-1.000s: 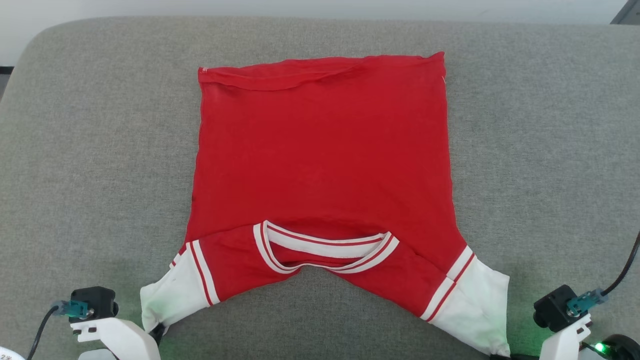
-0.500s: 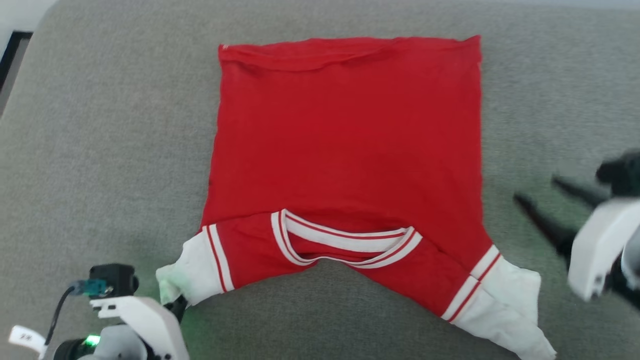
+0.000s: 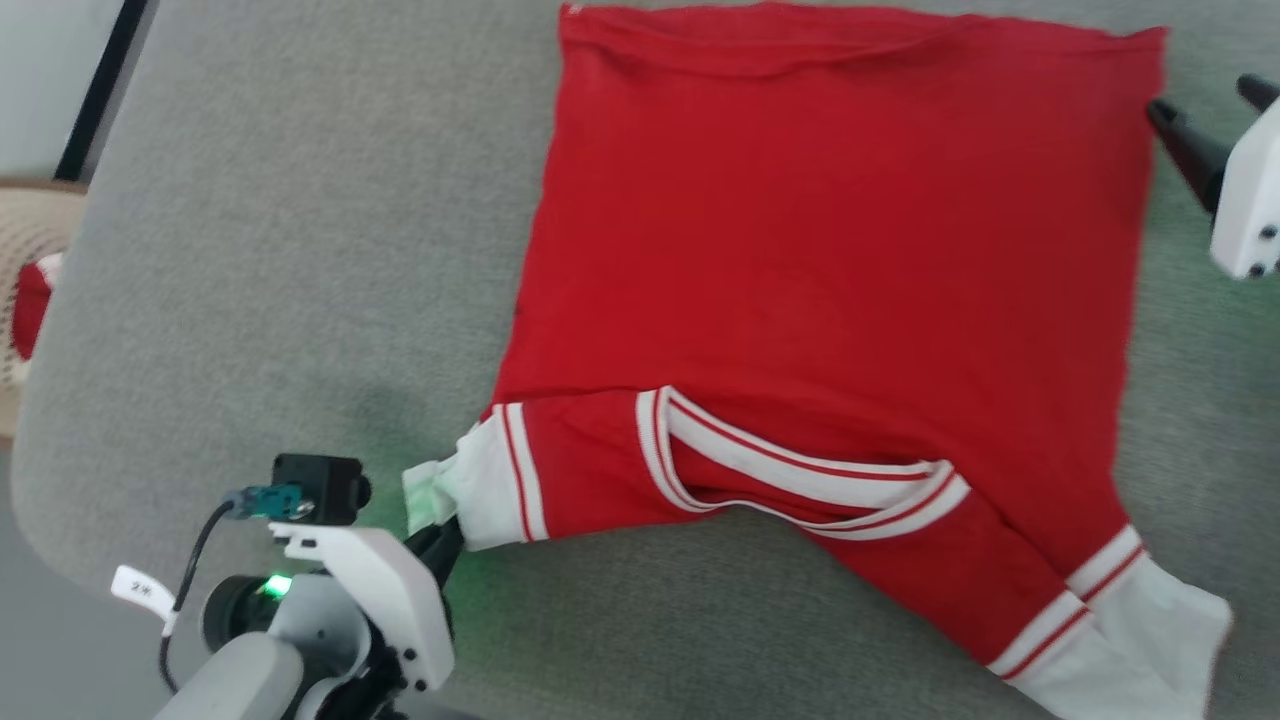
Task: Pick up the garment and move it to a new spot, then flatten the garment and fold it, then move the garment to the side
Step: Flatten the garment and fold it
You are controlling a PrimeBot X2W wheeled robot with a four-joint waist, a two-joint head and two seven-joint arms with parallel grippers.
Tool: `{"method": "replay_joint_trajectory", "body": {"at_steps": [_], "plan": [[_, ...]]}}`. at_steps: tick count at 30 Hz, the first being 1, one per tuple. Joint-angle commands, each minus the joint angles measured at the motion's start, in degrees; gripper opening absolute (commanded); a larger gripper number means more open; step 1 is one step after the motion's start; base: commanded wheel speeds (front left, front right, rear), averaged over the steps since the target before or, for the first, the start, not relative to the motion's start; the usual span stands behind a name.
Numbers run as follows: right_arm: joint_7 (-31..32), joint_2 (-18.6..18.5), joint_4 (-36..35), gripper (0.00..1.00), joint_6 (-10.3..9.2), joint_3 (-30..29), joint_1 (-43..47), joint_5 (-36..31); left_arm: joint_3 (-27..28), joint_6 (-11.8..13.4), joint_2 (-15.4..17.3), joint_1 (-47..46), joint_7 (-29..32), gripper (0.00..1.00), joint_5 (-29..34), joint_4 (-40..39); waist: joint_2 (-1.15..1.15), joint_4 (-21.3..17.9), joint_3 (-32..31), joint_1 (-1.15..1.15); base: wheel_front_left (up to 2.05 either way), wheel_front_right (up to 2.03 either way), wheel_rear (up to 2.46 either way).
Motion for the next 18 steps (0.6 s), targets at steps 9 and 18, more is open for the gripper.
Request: {"method": "replay_joint_trajectory", "body": {"at_steps": [9, 18], "plan": [[12.32, 1.10, 23.87, 1.00, -0.01, 3.69, -12.92, -0.86, -2.52, -2.70, -4.55, -4.28, -0.18, 0.00, 0.37, 5.64, -0.01, 5.79, 4.13, 0.00, 0.00, 0.00, 0.00], [24.83, 1.11, 30.95, 0.00, 0.13, 8.94, -14.57, 0.63, -2.32, -3.95, -5.49, -5.18, -1.00, 0.00, -0.55, 9.03, -0.01, 5.97, 4.19, 0.00, 0.00, 0.00, 0.00]]}}
